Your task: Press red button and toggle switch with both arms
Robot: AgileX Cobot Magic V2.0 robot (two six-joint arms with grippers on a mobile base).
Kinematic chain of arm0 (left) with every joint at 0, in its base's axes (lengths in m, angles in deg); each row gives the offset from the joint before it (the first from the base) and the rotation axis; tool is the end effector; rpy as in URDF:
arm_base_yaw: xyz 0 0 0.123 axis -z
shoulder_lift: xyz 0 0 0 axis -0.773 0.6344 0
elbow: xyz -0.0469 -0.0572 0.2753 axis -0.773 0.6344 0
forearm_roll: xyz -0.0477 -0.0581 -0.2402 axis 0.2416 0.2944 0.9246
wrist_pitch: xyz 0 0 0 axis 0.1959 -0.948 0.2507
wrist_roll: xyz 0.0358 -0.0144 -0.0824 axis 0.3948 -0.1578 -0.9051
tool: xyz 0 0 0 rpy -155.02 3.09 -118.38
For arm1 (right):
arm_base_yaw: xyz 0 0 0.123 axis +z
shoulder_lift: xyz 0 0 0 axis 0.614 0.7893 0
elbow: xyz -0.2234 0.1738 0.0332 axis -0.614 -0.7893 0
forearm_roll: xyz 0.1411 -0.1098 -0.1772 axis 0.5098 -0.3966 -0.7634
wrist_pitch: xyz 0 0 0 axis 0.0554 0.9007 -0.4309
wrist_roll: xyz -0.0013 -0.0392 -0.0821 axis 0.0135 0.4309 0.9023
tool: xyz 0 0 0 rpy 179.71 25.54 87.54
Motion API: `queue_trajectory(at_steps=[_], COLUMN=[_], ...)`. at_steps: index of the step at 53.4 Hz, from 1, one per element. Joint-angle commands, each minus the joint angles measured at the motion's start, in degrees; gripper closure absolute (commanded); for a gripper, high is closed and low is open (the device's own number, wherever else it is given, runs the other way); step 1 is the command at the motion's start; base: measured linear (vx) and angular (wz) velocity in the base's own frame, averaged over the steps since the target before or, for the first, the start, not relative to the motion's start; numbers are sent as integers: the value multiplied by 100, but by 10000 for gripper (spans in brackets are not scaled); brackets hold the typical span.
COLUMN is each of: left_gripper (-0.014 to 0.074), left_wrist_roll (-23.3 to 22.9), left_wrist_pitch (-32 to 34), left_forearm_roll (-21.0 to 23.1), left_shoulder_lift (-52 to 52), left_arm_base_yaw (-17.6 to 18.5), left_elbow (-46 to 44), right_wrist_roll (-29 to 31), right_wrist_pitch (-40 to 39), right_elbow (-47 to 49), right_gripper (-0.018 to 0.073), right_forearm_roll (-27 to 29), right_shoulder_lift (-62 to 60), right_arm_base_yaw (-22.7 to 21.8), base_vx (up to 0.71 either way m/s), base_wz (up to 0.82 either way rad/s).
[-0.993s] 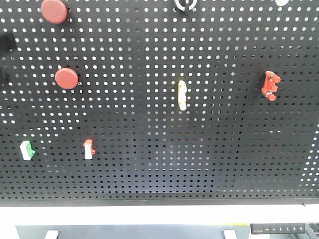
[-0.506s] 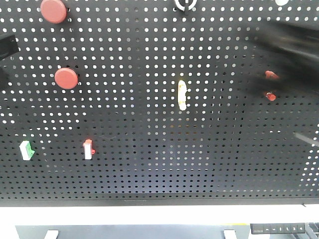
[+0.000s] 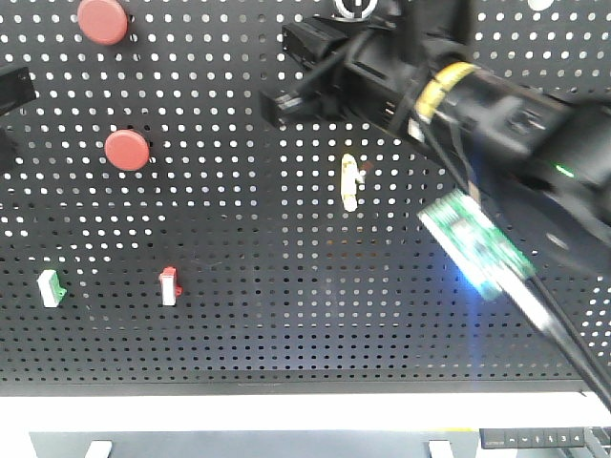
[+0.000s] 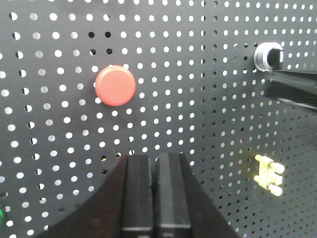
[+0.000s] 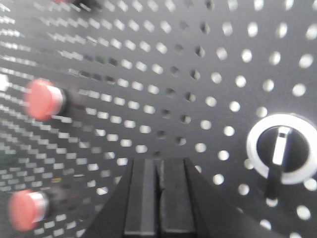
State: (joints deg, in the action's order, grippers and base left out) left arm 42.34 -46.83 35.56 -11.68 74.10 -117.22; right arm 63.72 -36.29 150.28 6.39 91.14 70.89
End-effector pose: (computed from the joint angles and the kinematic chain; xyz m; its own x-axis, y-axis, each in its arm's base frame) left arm 0.1804 -0.0769 0.4821 0.1320 -0.0328 -0.9907 0.3818 0.9240 0.0203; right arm 0.3088 0.2058 0.4888 0.2917 -0.0181 -0.9563 -0.5413 0.8212 -0.1806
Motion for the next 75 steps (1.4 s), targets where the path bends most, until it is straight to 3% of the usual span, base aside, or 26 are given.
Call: queue_trajectory(at_steps=[1,24,41,53,75], left_gripper=[594,594,594,594,594], left_wrist_roll=[-31,-31,-31,-31,-31], left_wrist_pitch=[497,497,484,491,498], left_forearm_roll=[7,7,7,7,7], left_shoulder_lift=[-44,-44,-44,-44,-44], left_arm_base_yaw=[31,31,31,31,31], left_elbow=[-171,-171,-171,-171,-171], right_wrist_roll=[17,77,31,57,33], right_wrist_pitch=[15,530,481,481,1233], right_elbow=[428,515,515,515,636], right_gripper=[563,563,563,563,563], right_forearm_roll=[16,-50,-60,-67,-787], right_shoulder_lift=[-138,-129,-354,-445,-585], right_arm_base_yaw=[-13,-31,-487,-544,-544], base_vx=[0,0,0,0,0], base_wz=[0,0,0,0,0])
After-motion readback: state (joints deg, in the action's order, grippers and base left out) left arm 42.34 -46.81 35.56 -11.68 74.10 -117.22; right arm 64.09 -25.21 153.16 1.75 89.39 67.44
